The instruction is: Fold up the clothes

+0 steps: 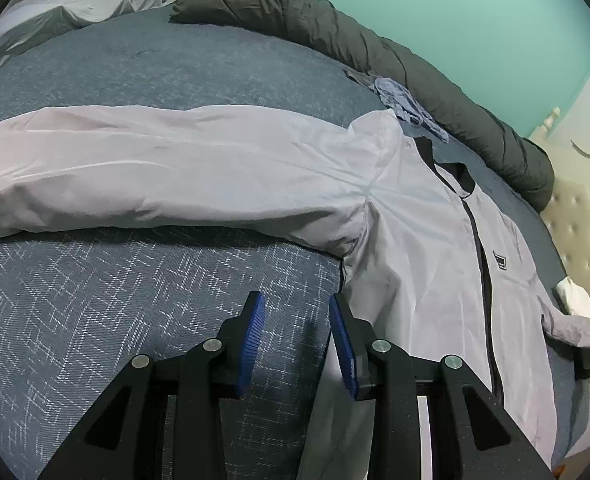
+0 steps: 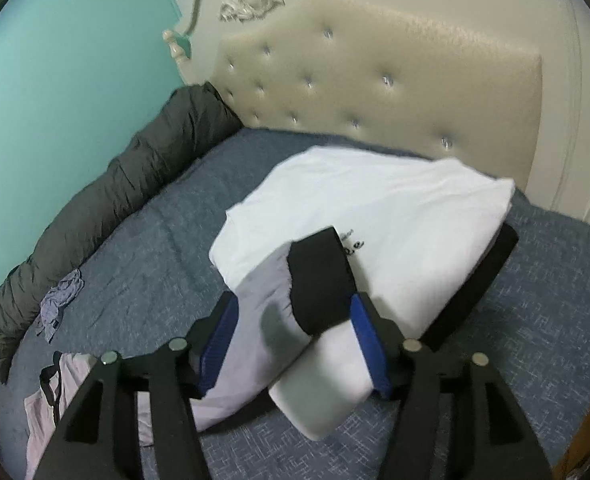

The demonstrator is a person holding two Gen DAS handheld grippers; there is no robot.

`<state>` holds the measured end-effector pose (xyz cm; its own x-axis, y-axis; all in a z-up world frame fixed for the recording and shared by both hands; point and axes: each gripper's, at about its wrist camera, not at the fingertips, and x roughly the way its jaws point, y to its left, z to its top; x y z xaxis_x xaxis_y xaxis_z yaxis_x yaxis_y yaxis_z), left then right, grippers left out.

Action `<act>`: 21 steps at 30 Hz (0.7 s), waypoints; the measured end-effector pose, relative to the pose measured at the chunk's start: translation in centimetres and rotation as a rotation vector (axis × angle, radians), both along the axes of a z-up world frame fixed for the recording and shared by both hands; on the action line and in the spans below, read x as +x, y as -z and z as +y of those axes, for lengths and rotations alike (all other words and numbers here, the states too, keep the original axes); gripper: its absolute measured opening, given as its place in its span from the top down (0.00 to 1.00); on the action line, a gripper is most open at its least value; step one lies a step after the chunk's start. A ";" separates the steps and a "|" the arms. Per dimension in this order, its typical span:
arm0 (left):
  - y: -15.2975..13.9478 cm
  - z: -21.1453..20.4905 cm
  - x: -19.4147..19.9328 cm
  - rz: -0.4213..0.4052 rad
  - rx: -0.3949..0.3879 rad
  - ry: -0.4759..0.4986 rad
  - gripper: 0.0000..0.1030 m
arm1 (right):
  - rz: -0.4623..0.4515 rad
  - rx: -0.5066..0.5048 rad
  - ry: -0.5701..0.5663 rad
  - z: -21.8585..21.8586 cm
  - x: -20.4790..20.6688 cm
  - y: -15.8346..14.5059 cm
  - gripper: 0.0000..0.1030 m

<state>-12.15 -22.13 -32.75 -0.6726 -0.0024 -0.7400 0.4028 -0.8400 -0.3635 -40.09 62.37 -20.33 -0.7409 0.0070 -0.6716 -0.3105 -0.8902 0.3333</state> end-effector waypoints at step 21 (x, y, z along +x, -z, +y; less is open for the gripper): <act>0.3 0.0 -0.1 -0.009 -0.001 -0.003 0.64 | -0.038 0.115 0.041 -0.5 -0.9 0.7 0.65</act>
<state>-12.28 -22.13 -33.06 -0.6662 -0.0049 -0.7458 0.4083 -0.8392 -0.3592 -40.96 61.86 -21.07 -0.7124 0.1150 -0.6923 -0.3577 -0.9082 0.2173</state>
